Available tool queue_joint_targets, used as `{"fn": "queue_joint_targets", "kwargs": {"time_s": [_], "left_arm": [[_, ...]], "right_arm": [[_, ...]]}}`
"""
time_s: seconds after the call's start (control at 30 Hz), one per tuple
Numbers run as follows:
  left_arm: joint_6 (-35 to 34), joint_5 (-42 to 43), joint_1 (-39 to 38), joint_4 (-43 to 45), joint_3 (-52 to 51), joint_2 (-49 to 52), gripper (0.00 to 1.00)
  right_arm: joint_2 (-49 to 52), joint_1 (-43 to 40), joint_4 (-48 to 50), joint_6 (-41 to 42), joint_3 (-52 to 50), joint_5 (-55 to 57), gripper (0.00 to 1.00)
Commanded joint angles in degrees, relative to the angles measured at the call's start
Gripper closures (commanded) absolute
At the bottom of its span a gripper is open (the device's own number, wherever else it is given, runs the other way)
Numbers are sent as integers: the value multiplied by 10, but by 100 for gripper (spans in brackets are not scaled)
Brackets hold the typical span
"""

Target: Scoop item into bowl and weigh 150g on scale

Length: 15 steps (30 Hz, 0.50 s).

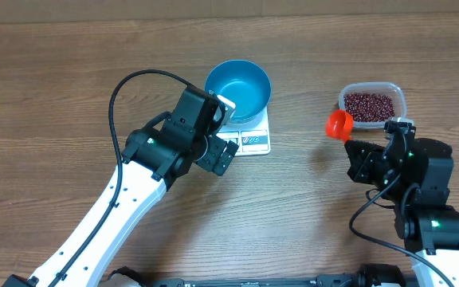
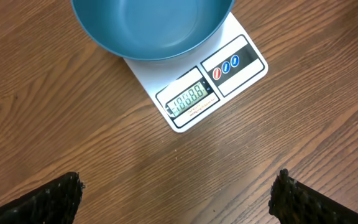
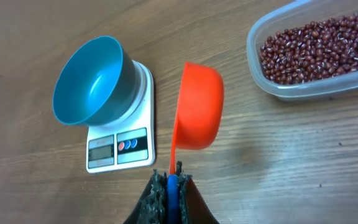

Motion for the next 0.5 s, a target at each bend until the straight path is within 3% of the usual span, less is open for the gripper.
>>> {"fn": "queue_joint_targets", "kwargs": {"time_s": [0.0,0.47], "left_arm": [[11,11,0,-1,3,-12,0],[11,11,0,-1,3,-12,0]], "right_arm": [[-3,-2,-14,-23,47,-3,96],[-3,-2,-64,-40,94,-3,96]]}}
